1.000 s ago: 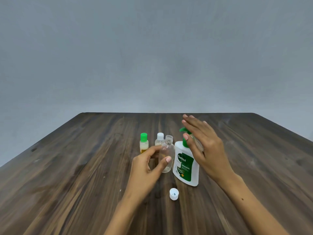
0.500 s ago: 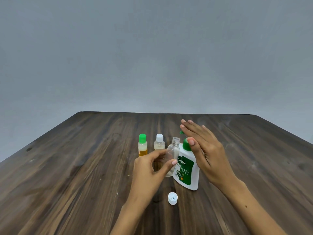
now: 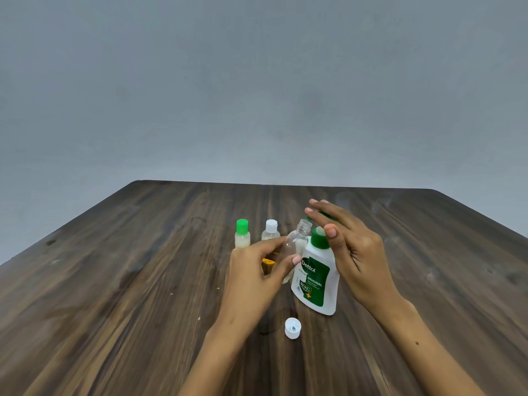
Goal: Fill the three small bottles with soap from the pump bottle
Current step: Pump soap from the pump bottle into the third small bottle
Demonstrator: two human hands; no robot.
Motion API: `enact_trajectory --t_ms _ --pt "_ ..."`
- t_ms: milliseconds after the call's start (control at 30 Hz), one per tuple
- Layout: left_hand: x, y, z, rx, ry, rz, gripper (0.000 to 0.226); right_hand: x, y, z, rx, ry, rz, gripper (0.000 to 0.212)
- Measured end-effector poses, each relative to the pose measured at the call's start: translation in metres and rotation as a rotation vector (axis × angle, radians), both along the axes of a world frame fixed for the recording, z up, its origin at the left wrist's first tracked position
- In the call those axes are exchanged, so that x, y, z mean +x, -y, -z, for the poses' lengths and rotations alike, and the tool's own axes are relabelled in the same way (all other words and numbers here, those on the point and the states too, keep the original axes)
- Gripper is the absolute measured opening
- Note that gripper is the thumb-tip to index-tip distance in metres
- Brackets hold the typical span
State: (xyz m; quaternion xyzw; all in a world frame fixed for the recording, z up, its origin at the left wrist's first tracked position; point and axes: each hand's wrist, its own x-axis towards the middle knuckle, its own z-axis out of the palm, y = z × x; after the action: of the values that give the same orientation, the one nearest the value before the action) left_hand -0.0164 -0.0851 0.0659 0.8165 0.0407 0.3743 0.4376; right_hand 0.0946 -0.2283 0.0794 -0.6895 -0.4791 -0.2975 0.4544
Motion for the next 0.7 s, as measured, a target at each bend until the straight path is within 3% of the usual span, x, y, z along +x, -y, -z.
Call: enact_trajectory --t_ms 700 --pt "0.0015 -0.0075 -0.0019 0.059 -0.022 0.000 0.025 0.0042 -0.0026 0.0039 0.013 0.049 0.076 0.054"
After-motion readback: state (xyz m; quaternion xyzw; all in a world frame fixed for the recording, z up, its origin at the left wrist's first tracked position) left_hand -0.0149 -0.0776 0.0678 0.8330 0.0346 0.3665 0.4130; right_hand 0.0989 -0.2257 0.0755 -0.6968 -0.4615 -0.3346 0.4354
